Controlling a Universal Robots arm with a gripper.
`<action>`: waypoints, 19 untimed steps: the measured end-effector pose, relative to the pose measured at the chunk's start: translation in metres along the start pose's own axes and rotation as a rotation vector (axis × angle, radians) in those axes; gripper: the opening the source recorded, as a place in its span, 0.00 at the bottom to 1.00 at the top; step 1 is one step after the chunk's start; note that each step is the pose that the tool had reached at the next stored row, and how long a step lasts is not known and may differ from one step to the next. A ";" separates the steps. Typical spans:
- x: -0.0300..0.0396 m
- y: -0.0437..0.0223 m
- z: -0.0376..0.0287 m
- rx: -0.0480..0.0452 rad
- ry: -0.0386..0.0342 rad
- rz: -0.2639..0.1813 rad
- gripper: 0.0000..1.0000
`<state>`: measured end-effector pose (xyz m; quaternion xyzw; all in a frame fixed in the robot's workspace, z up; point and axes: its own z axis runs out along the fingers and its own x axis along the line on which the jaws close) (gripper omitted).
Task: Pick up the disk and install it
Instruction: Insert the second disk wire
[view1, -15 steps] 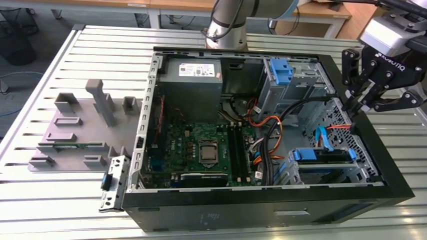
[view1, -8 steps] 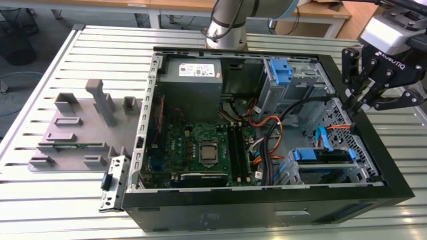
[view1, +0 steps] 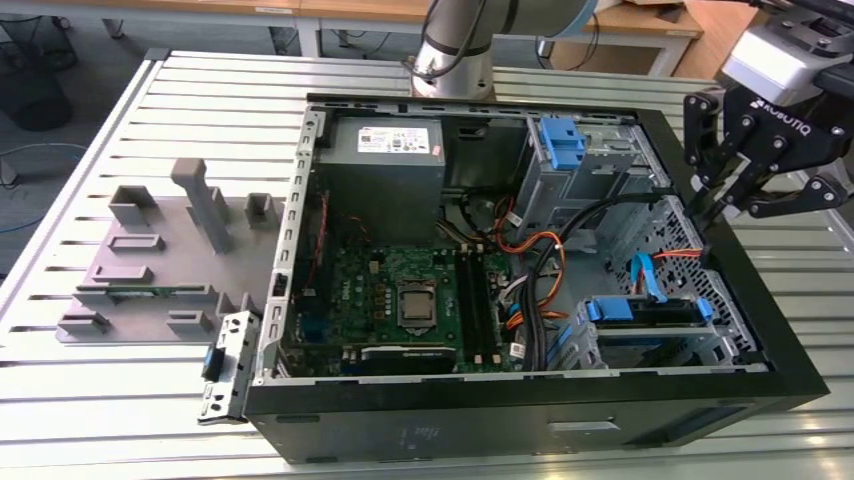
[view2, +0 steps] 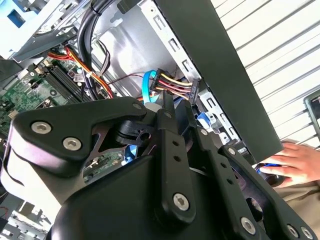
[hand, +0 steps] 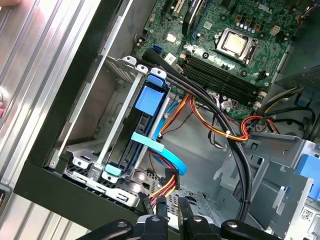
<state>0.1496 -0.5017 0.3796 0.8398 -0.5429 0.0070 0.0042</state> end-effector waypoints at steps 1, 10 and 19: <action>-0.0002 -0.0001 -0.0002 0.0000 0.0000 -0.001 0.24; -0.0018 -0.0008 -0.0019 0.0001 0.0000 -0.006 0.25; -0.0032 -0.0016 -0.0032 0.0002 -0.0001 -0.010 0.31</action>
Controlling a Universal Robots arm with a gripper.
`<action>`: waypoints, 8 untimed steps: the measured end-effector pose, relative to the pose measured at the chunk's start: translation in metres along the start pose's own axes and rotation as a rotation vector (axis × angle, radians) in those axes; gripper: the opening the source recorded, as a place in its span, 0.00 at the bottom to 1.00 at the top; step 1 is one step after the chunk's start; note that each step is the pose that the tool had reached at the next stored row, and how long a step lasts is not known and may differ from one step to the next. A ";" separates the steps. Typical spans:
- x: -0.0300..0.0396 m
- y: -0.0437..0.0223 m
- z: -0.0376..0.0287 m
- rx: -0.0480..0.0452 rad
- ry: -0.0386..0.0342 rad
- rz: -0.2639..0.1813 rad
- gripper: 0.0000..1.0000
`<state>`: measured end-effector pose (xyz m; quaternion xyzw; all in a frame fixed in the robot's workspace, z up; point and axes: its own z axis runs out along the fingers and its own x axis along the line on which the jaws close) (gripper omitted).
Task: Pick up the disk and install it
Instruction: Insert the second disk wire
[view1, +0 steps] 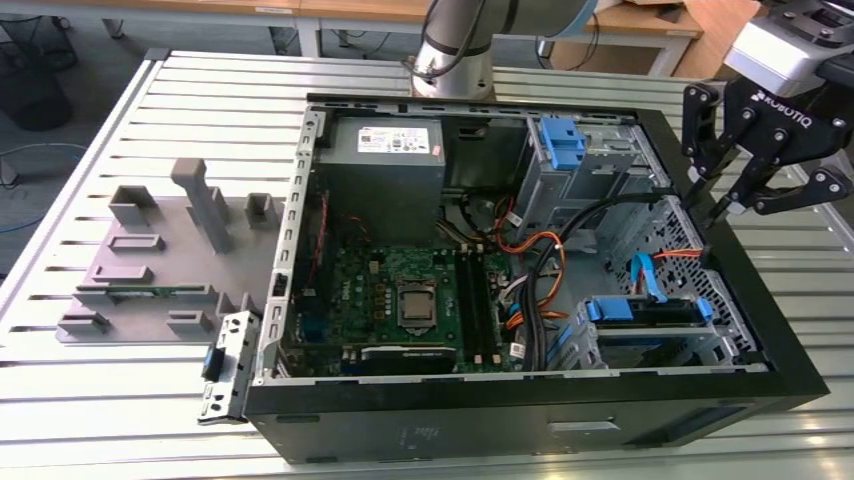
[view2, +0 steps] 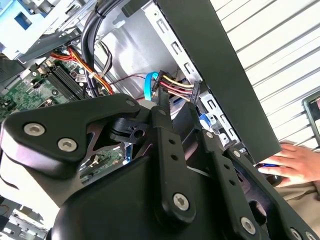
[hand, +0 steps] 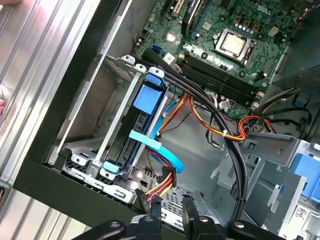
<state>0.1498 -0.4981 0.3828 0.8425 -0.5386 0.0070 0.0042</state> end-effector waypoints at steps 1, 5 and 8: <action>0.0001 -0.0003 0.0002 0.0000 0.0000 -0.002 0.31; 0.0008 -0.0017 0.0015 0.0003 0.0001 -0.020 0.31; 0.0018 -0.0035 0.0022 -0.0005 -0.0004 -0.027 0.31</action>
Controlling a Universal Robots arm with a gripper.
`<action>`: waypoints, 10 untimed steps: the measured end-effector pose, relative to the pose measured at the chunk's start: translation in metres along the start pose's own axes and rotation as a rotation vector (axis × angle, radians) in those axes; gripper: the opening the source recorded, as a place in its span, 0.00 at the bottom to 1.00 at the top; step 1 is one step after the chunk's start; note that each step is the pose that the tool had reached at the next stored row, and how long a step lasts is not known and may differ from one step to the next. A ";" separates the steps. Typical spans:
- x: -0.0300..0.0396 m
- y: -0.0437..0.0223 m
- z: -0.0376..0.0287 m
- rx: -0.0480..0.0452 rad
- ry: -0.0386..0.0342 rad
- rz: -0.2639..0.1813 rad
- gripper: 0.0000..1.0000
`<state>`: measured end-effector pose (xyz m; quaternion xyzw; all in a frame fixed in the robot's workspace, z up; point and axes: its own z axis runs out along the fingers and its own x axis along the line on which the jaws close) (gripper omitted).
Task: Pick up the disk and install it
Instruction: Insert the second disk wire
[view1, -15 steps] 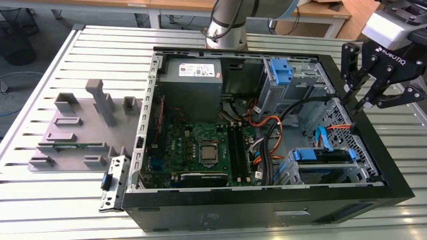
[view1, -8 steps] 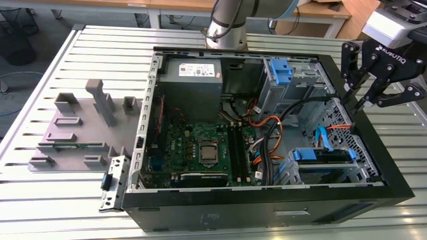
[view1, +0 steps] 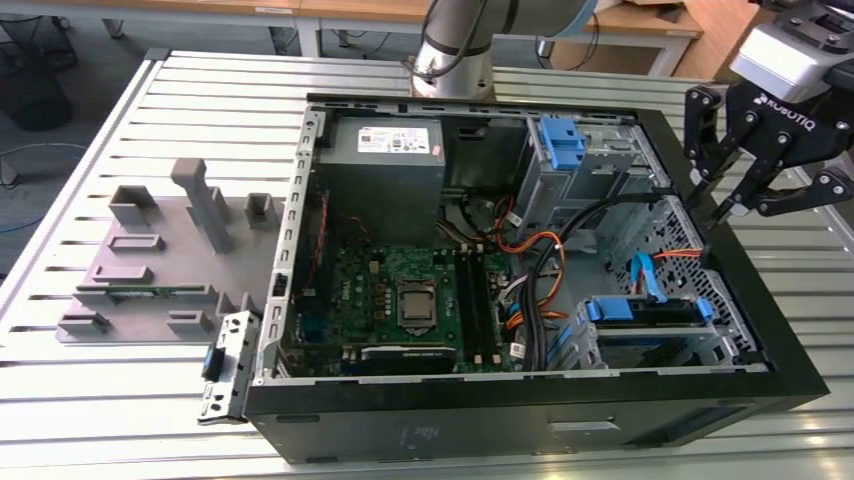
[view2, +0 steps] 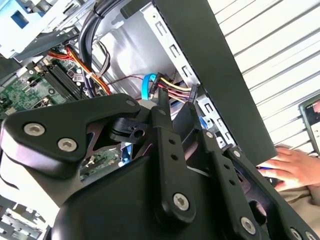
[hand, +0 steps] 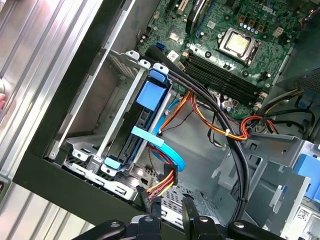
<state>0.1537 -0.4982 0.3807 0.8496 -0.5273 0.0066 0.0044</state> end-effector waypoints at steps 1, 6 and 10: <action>0.0006 0.0000 0.0001 -0.0003 -0.0001 0.000 0.31; 0.0064 0.0026 0.0005 -0.0007 -0.0001 -0.002 0.31; 0.0134 0.0061 0.0010 -0.0008 -0.0003 -0.002 0.31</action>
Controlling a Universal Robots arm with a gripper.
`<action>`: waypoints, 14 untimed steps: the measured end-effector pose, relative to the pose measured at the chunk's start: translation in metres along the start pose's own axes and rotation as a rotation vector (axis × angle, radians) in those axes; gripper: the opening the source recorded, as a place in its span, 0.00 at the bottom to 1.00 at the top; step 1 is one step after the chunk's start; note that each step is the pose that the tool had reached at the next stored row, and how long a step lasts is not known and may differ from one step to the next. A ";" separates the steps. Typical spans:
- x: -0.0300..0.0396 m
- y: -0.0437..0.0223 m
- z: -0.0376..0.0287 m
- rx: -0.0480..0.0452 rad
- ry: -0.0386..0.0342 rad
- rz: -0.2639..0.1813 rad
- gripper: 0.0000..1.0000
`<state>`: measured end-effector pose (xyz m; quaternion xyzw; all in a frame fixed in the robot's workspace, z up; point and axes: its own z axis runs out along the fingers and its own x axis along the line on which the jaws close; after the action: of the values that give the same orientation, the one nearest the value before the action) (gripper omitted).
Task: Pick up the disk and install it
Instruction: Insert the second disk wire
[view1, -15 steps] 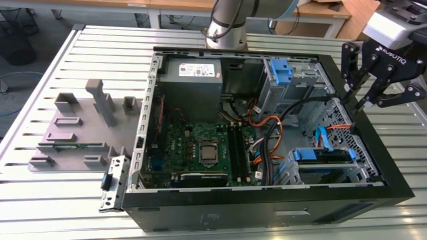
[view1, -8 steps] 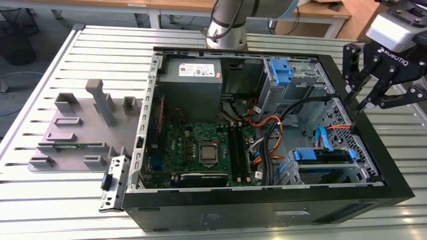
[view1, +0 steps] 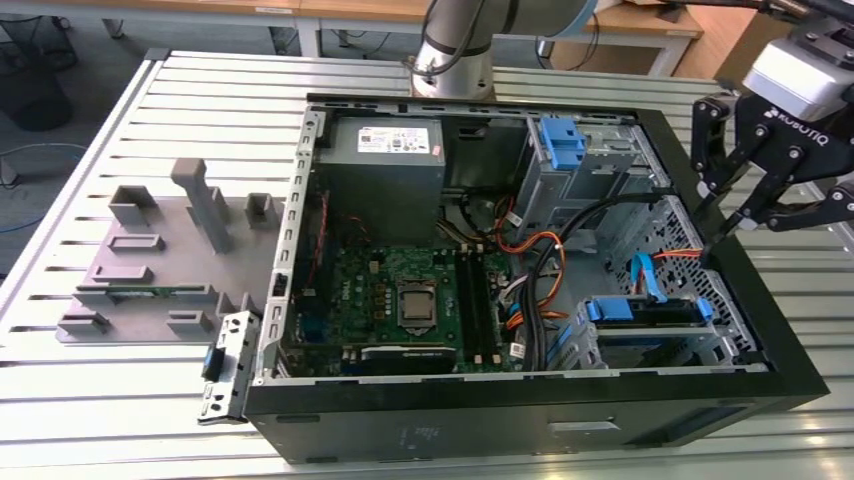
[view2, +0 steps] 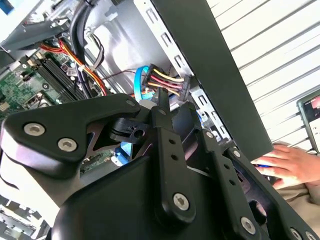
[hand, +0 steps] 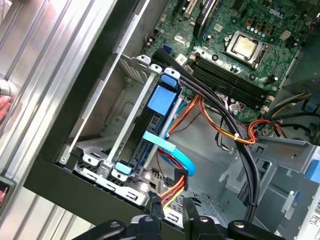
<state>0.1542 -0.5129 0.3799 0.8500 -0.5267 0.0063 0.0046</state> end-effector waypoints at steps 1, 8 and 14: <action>0.0008 0.0004 0.0002 -0.0001 -0.0002 0.000 0.31; 0.0021 -0.0022 0.0040 -0.0022 -0.0012 -0.029 0.31; 0.0046 -0.0055 0.0065 -0.0068 -0.0039 -0.045 0.31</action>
<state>0.1612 -0.5147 0.3734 0.8618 -0.5072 0.0027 0.0066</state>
